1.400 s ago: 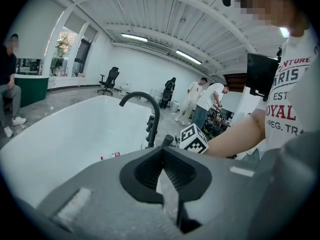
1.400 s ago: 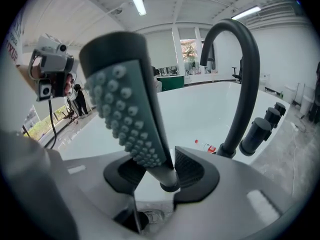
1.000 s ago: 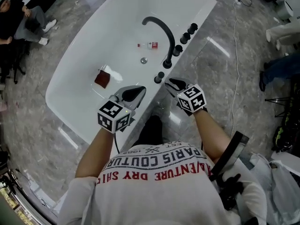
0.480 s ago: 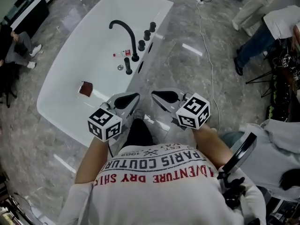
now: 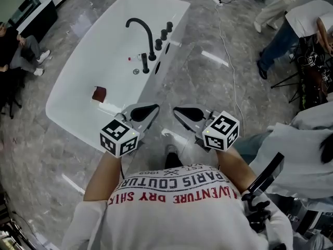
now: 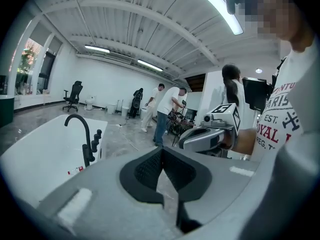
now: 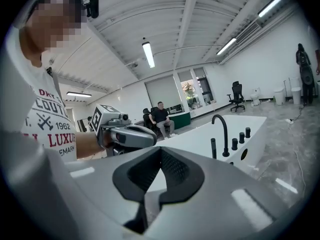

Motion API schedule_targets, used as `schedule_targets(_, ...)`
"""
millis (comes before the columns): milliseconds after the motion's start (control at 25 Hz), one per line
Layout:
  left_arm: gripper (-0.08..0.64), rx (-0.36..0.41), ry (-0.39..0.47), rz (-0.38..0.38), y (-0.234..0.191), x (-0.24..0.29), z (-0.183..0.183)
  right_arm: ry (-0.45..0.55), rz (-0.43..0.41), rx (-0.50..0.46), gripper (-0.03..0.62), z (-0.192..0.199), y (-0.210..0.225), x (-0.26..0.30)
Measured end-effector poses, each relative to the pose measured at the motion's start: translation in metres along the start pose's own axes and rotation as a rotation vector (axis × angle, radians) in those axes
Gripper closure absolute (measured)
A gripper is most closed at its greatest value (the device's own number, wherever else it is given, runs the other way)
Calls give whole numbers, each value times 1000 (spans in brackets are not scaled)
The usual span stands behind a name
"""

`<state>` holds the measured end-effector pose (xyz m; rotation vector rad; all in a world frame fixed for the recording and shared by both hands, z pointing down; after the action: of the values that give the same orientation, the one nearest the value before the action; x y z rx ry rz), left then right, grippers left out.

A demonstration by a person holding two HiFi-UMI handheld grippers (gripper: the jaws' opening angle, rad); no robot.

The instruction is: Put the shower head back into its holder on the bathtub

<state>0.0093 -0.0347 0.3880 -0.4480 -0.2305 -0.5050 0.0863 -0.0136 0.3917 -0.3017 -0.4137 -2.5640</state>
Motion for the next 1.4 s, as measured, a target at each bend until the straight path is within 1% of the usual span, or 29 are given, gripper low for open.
schedule_targets(160, 555, 6, 6, 30, 23, -41, 25, 17, 17, 15, 588, 13, -54, 3)
schedule_targets(360, 555, 29, 8, 58, 58, -115, 57, 58, 60, 19, 588, 22, -146, 5)
schedule_targets(520, 555, 73, -2, 90, 93, -173, 76, 97, 109, -5, 588, 21, -218, 2)
schedule_targets(680, 555, 120, 9, 115, 118, -217, 79, 113, 143, -23, 588, 20, -270, -4)
schedule_targets(880, 555, 149, 24, 149, 138, -245, 79, 138, 185, -6, 588, 15, -304, -14)
schedule_targets(1040, 555, 151, 29, 174, 151, -256, 81, 124, 209, -6, 588, 16, -322, -18)
schedule_targets(1400, 555, 168, 24, 186, 160, -262, 89, 138, 240, -10, 588, 21, -332, -27)
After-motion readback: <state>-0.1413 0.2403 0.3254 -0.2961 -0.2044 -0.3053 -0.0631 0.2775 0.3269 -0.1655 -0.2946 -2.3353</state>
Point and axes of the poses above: the fingertips, and each gripper's own axes: x forward along the fingers, y to its right, z out of its underside, the point moved 2 cm from there along -x, backward along the fingers, and after that the axes turned 5 degrees about -x, right-handed, at the moved point
